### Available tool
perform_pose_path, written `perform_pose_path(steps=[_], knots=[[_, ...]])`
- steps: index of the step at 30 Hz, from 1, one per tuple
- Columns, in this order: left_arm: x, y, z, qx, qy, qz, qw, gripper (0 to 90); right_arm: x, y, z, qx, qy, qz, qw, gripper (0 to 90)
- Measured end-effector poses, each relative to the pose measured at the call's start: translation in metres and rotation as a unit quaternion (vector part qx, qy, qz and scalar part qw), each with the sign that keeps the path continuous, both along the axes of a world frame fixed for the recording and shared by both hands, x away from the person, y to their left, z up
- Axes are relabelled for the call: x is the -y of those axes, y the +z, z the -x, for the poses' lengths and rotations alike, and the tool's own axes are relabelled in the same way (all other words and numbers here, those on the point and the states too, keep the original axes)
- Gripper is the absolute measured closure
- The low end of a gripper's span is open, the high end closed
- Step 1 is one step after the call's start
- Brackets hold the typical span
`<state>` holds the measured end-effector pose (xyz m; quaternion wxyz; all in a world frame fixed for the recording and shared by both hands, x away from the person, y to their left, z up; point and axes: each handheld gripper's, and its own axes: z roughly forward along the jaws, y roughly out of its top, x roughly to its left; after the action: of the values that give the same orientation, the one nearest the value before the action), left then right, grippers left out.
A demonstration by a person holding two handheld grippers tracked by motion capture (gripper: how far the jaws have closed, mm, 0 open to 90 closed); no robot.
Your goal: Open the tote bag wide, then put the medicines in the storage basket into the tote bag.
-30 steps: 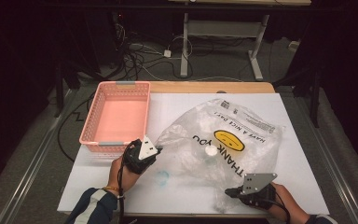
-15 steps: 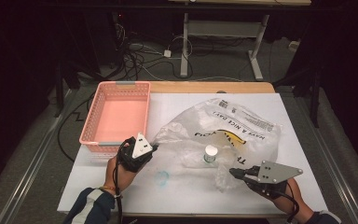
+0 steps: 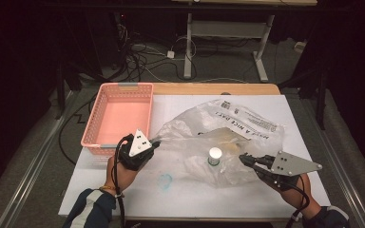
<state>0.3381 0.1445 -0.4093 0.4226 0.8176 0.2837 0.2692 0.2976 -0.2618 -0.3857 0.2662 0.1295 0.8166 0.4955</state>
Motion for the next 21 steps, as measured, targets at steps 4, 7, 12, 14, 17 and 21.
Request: perform_pose_path(steps=[4,7,12,14,17,21], knots=[[0.001,0.003,0.001,0.009,-0.003,0.006,0.9999,85.9,0.002,0.002,-0.003,0.008,-0.013,-0.006,0.9999,90.0],[0.003,0.006,0.002,0.013,-0.01,0.008,0.9998,85.9,0.005,0.006,-0.004,0.015,-0.021,-0.013,0.9996,90.0],[0.007,0.016,0.008,0.027,-0.021,0.012,0.9994,85.9,0.01,0.016,-0.003,0.032,-0.032,-0.022,0.9987,90.0],[0.008,0.02,0.009,0.033,-0.023,0.012,0.9991,85.9,0.012,0.02,-0.003,0.037,-0.035,-0.026,0.9983,90.0],[0.008,0.025,0.01,0.04,-0.025,0.017,0.9988,85.9,0.014,0.028,-0.002,0.045,-0.039,-0.035,0.9976,90.0],[0.009,0.033,0.013,0.058,-0.025,0.02,0.9978,85.9,0.015,0.036,0.0,0.055,-0.038,-0.043,0.9968,90.0]])
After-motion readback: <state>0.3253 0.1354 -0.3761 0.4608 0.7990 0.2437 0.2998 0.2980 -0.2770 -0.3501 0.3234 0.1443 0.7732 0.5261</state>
